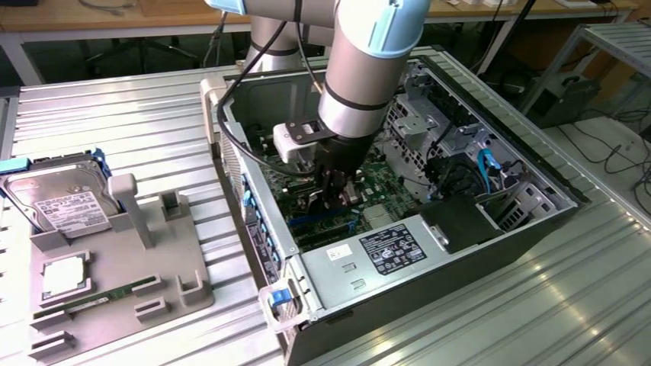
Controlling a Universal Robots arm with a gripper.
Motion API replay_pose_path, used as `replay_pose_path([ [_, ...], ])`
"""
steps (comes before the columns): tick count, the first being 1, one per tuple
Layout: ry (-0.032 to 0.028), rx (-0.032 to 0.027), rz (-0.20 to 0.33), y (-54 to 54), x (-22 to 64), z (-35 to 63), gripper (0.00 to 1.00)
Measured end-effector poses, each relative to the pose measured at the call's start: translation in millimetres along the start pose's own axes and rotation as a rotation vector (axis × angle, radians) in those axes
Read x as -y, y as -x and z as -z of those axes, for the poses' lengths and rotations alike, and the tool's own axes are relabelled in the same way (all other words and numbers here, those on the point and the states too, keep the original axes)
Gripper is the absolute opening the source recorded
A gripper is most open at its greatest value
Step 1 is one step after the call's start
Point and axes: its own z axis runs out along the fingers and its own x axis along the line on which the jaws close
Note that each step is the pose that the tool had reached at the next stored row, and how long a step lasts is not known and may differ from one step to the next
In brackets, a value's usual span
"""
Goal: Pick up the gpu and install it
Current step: 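Insert the gpu into the slot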
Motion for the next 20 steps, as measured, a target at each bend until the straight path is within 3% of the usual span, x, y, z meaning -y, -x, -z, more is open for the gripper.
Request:
replay_pose_path([
  [20, -0.0003, 0.0004, -0.003, -0.4, -0.9, 1.8, 0.27],
])
